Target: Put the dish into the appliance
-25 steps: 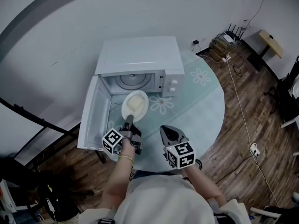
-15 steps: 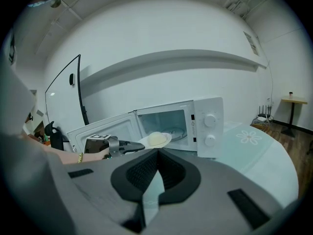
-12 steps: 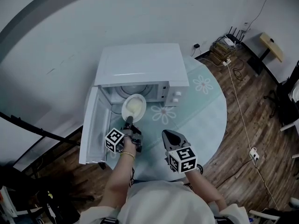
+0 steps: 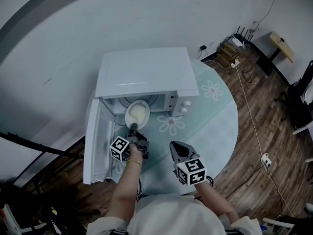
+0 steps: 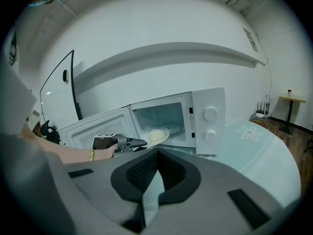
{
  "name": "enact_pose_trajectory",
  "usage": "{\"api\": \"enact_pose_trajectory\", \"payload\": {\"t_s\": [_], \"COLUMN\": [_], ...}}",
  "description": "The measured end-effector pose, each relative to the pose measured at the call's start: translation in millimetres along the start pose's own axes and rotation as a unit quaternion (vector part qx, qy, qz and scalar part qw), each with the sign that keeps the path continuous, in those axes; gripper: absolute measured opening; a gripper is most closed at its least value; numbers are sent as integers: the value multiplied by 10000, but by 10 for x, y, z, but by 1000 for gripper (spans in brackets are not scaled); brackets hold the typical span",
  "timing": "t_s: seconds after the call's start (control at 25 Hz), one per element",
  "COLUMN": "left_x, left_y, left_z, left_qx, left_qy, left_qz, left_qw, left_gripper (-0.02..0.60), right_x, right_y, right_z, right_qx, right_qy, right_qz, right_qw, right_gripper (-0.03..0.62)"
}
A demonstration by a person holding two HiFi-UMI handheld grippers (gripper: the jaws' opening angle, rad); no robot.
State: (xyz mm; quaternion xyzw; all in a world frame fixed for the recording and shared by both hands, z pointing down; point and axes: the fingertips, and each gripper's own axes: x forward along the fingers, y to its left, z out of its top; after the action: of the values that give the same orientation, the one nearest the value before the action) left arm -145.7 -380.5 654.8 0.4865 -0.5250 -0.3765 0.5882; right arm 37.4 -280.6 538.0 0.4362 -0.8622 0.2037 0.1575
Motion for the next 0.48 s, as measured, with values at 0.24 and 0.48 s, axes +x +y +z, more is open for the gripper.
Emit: {"api": "enact_pose_trajectory", "payload": {"t_s": [0.24, 0.48], "left_x": [217, 437], "left_y": [4, -26], "left_z": [64, 133], "left_qx": [-19, 13], "left_qy": [-35, -54], "left_qz": [-31, -11], "left_qw": [10000, 10000], "left_gripper": [49, 49], "right_x": [64, 103], "right_y": [-24, -14], "right_z": [-71, -137], "right_qx": [40, 72], "right_qy": [105, 207], "right_qz": [-36, -21], "right_qw": [9999, 9998], "right_gripper": [5, 5]}}
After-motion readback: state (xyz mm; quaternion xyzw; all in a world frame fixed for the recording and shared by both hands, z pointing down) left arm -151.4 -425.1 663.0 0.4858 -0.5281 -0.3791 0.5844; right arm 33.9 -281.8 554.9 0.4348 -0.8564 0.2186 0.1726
